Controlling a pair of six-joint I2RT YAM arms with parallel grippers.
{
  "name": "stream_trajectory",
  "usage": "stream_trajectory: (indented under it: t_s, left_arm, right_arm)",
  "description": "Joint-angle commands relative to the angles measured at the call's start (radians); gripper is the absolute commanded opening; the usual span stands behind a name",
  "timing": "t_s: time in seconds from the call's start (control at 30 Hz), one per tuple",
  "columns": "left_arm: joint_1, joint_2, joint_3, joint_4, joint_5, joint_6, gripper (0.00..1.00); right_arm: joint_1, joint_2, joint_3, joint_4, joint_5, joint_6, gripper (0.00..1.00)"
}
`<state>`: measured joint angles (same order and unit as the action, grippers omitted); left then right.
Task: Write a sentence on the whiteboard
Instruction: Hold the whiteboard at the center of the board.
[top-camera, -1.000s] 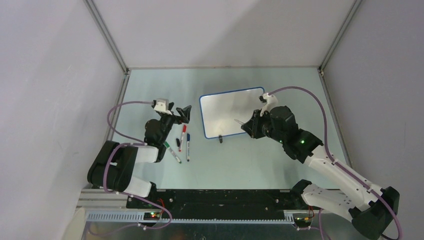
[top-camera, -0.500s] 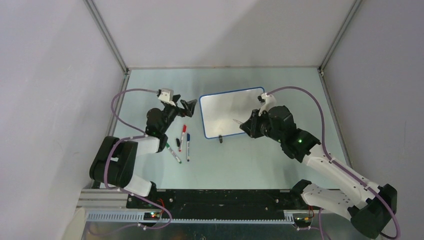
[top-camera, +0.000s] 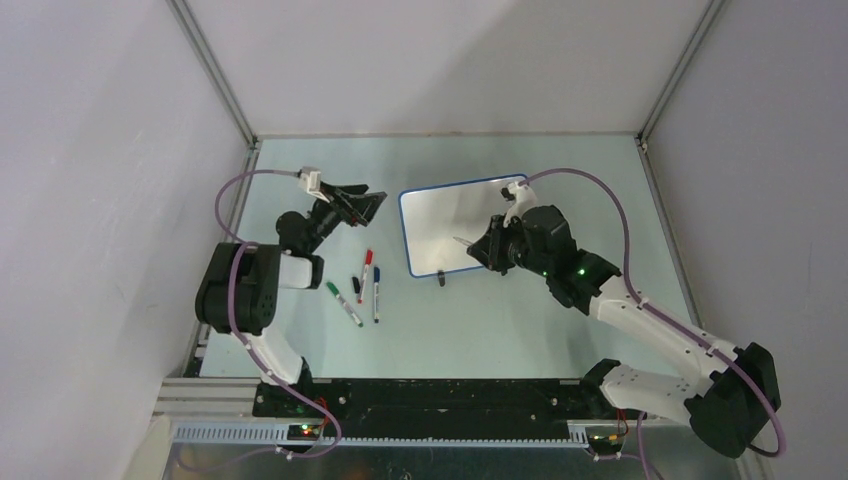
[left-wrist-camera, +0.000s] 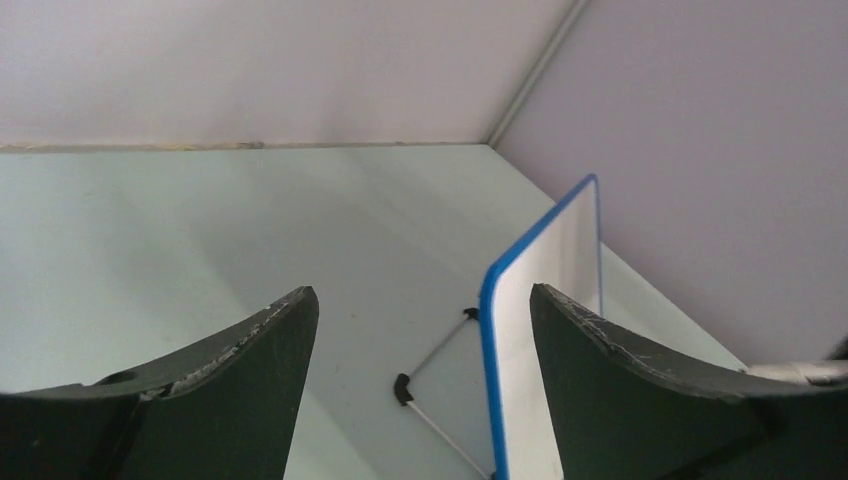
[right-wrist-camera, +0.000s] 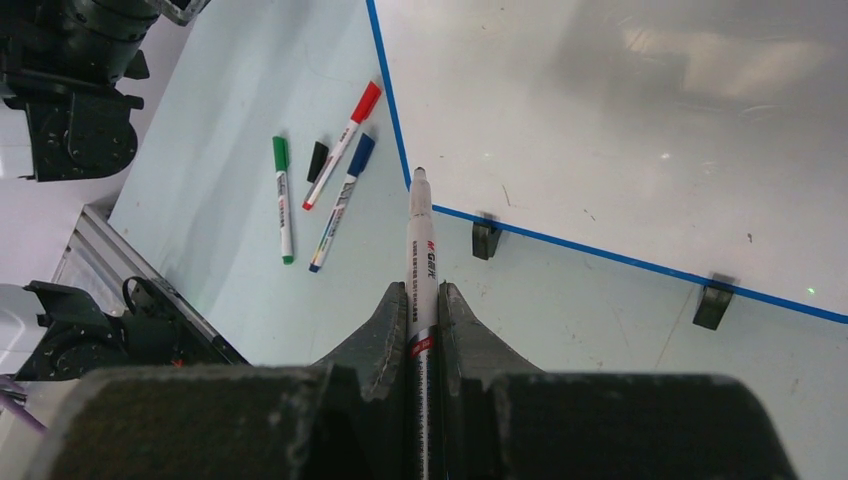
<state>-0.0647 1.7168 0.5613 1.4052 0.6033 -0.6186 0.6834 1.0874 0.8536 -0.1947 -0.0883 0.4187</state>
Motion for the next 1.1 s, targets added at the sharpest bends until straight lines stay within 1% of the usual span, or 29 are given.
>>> stream_trajectory:
  t_s: [0.0, 0.1, 0.27, 0.37, 0.43, 0.47, 0.6, 0.77, 0.93, 1.07]
  left_arm:
    - [0.003, 0.032, 0.054, 0.106, 0.117, -0.082, 0.83]
    - [0.006, 0.067, 0.089, 0.123, 0.169, -0.129, 0.83]
    - [0.007, 0.090, 0.114, 0.124, 0.191, -0.149, 0.84]
    - [0.007, 0.108, 0.132, 0.125, 0.204, -0.169, 0.90]
    - [0.006, 0.119, 0.137, 0.125, 0.206, -0.176, 0.98]
    - [0.004, 0.122, 0.139, 0.126, 0.208, -0.179, 0.99]
    - [0.002, 0.135, 0.162, 0.127, 0.241, -0.202, 0.99]
    - [0.004, 0.162, 0.211, 0.126, 0.303, -0.246, 0.99]
    - [0.004, 0.153, 0.206, 0.106, 0.320, -0.234, 0.99]
    - [0.004, 0.186, 0.257, 0.122, 0.398, -0.300, 0.99]
  right_arm:
    - [0.009, 0.012, 0.055, 0.078, -0.012, 0.020, 0.00]
    - [0.015, 0.027, 0.060, 0.089, -0.015, 0.020, 0.00]
    - [0.018, 0.055, 0.077, 0.115, -0.018, 0.012, 0.00]
    - [0.022, 0.072, 0.078, 0.158, -0.014, 0.005, 0.00]
    - [0.023, 0.083, 0.078, 0.199, -0.011, 0.003, 0.00]
    - [0.022, 0.091, 0.078, 0.242, -0.010, 0.001, 0.00]
    - [0.023, 0.130, 0.107, 0.305, -0.002, -0.023, 0.00]
    - [0.011, 0.191, 0.196, 0.333, 0.008, -0.042, 0.00]
    - [0.003, 0.227, 0.238, 0.333, 0.003, -0.057, 0.00]
    - [0.001, 0.239, 0.232, 0.303, 0.025, -0.070, 0.00]
